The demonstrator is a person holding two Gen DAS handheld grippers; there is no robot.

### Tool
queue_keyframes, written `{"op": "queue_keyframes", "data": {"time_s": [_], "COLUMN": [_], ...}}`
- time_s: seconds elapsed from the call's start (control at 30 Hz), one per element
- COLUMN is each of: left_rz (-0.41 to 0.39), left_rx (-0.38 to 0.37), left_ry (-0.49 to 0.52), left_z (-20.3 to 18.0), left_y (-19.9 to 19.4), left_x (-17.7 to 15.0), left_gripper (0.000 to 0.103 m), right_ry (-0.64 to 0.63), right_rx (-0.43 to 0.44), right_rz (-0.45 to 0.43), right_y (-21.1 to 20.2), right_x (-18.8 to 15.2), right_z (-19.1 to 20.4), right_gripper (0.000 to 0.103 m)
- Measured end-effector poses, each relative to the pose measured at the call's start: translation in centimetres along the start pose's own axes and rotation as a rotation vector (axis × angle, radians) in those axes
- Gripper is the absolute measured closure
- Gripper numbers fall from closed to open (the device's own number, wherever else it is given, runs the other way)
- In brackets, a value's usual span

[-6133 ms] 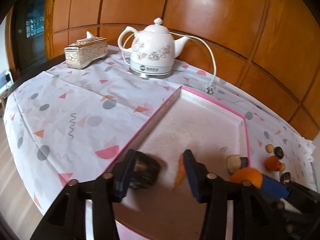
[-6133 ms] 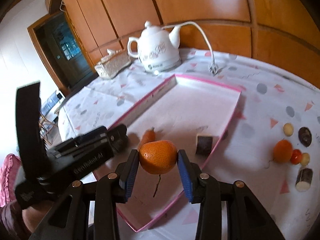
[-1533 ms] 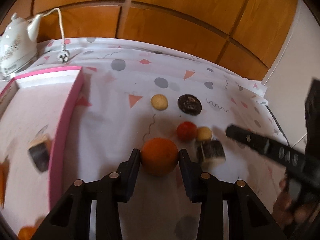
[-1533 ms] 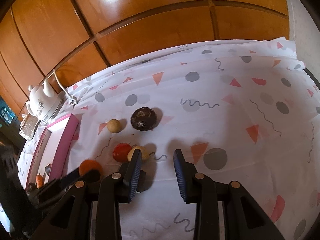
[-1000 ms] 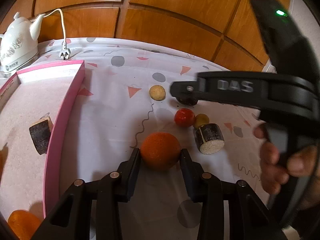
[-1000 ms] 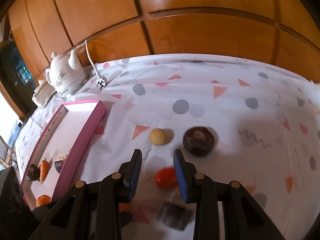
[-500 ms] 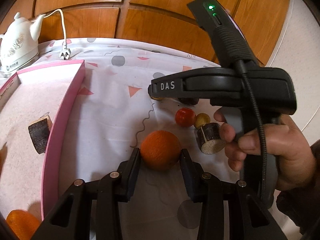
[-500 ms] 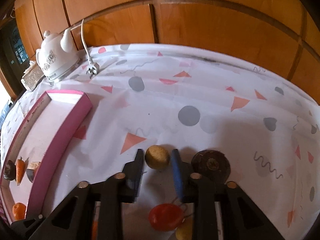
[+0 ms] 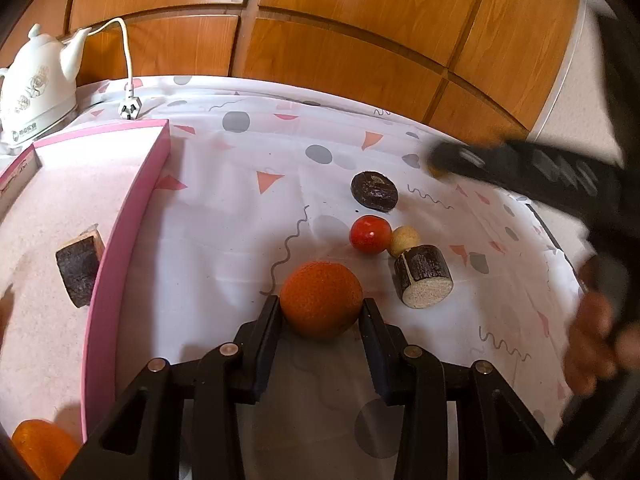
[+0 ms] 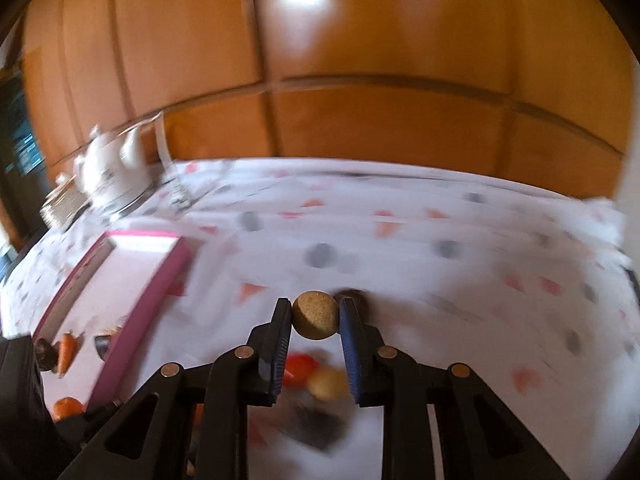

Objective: Organize fruits
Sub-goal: 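Grasp the orange with the left tool while the right tool grasps a tan potato, then lift the orange toward the pink tray with the left tool while the right holds the potato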

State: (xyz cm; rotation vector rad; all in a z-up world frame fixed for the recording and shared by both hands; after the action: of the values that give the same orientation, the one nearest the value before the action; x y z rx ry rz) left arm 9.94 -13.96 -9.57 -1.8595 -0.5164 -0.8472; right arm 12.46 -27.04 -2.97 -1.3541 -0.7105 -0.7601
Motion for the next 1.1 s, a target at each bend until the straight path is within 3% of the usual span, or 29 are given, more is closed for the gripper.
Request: {"op": "queue_keyframes", "data": {"time_s": [0.27, 0.4, 0.63, 0.8, 1.1], "left_rz": [0.008, 0.018, 0.045, 0.057, 0.056], "left_rx": [-0.005, 0.007, 0.021, 0.038, 0.076], "left_ry": [-0.007, 0.012, 0.051, 0.003, 0.018], "left_z": [0.1, -0.3, -1.4, -0.9, -0.1], "left_y": [0.1, 0.3, 0.7, 0.6, 1.2], "left_x": [0.2, 0.2, 0.4, 1.0, 1.9], "left_gripper": [0.061, 0.062, 0.047, 0.047, 0.054], "right_ry": [0.163, 0.18, 0.18, 0.179, 0.169], "right_rx": [-0.213, -0.222, -0.221, -0.221, -0.228], "right_rz": [0.101, 0.107, 0.096, 0.091, 0.088], "right_y": [-0.7, -0.3, -0.2, -0.4, -0.3], "right_x": [-5.6, -6.5, -6.8, -6.9, -6.9], "right_z": [-5.9, -6.2, -6.1, -6.1, -6.1], "right_gripper": [0.079, 0.079, 0.079, 0.079, 0.078]}}
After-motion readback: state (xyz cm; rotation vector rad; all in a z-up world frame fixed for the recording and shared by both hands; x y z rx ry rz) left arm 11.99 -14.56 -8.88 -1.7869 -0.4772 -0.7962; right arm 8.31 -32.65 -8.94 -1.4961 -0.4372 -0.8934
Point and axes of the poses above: each gripper's, at about its wrist camera, not at the fingertips, and y roughly the way its jaws point, z to its left, x to its top, the point moved 3 cm from there along y, roughly the way its jaws point, and after that the axes turned 7 degrees about -z, right-handed, at the moved point
